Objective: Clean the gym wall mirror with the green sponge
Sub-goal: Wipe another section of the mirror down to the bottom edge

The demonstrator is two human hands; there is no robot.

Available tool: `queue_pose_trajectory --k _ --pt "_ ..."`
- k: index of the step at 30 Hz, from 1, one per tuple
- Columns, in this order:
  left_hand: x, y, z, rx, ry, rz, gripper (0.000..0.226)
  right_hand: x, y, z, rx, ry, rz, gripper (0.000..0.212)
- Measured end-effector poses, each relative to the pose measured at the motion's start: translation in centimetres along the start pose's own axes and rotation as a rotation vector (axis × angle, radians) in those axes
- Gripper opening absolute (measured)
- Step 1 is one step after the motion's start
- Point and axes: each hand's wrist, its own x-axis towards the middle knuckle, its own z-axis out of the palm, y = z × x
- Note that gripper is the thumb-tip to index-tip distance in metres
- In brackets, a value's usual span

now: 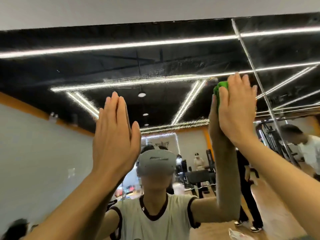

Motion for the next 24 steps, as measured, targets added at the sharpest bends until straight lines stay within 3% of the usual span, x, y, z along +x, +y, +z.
queue_pose_trajectory --k 1,4,6,8,12,15,17,21,24 --pt "0.0 0.0 0.1 0.008 0.004 -0.003 0.068 -0.6 -2.0 0.6 0.007 -0.018 -0.068 0.055" --pt "-0.1 -0.1 0.3 0.024 0.015 0.004 0.069 -2.7 -8.2 3.0 0.022 -0.138 -0.575 0.051" --pt "0.0 -0.2 0.2 0.038 0.026 0.015 0.07 -1.9 -9.2 3.4 -0.01 -0.188 -0.806 0.054" --pt "0.0 -0.2 0.3 0.039 0.031 0.024 0.07 0.6 -7.3 2.7 0.013 -0.233 -0.784 0.056" --pt "0.0 -0.2 0.4 0.025 0.041 0.025 0.07 5.5 1.0 0.5 -0.03 -0.104 -0.313 0.054" --pt "0.0 -0.1 0.4 0.029 0.039 0.022 0.07 5.1 0.7 0.2 -0.038 -0.032 -0.101 0.054" --pt "-0.1 -0.1 0.5 0.038 0.027 0.021 0.07 2.6 -3.7 1.4 0.012 -0.056 -0.21 0.058" --pt "-0.1 0.0 0.4 0.062 0.027 0.016 0.071 -0.8 -10.3 3.6 0.024 -0.218 -0.725 0.057" --pt "0.0 -0.1 0.3 0.065 0.022 0.012 0.069 1.4 -7.5 2.5 0.034 -0.253 -0.78 0.055"
